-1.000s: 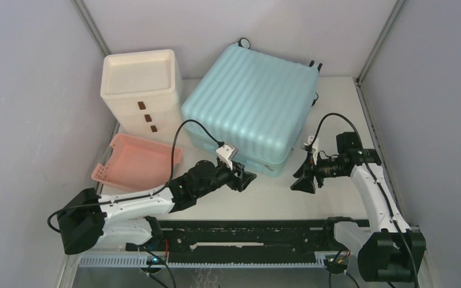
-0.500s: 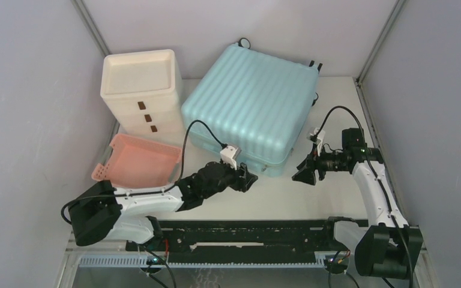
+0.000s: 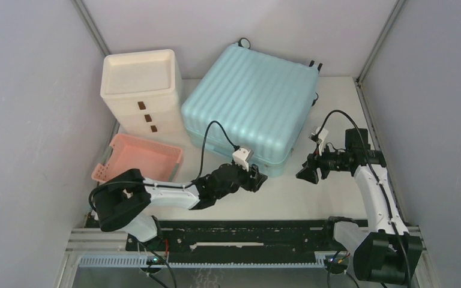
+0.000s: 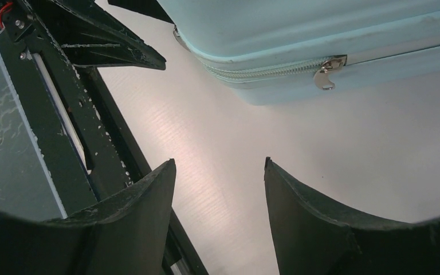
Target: Open, take out, and arrange the luggage
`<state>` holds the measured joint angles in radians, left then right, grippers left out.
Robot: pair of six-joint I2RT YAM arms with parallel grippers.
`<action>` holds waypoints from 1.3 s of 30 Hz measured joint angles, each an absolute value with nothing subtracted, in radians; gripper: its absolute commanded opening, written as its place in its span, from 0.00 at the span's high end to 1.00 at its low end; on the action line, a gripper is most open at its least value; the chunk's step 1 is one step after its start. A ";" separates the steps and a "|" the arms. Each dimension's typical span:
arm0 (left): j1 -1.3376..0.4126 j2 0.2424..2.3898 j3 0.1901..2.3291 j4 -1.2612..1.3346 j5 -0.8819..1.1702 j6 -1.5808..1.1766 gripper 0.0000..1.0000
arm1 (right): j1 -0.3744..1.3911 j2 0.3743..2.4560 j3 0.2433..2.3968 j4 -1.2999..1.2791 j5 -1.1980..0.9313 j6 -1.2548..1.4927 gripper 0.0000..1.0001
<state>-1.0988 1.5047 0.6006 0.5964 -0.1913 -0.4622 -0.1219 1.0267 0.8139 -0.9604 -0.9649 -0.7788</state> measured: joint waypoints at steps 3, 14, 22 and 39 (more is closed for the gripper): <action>-1.111 1.527 0.600 0.650 -0.220 -0.452 0.40 | -0.122 1.016 0.814 -0.960 -0.955 -0.779 0.34; -1.222 1.665 0.606 0.835 -0.484 -0.435 0.44 | -0.121 1.006 0.814 -0.961 -0.950 -0.781 0.34; -1.245 1.705 0.649 0.836 -0.597 -0.436 0.49 | -0.121 0.985 0.814 -0.962 -0.952 -0.783 0.33; -1.262 1.750 0.719 0.797 -0.680 -0.438 0.89 | -0.097 0.979 0.814 -0.962 -0.951 -0.786 0.34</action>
<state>-1.2621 1.7496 0.7193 0.7975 -0.6804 -0.4377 -0.0975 0.9791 0.8139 -0.9623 -0.9508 -0.7864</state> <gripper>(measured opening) 0.240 0.665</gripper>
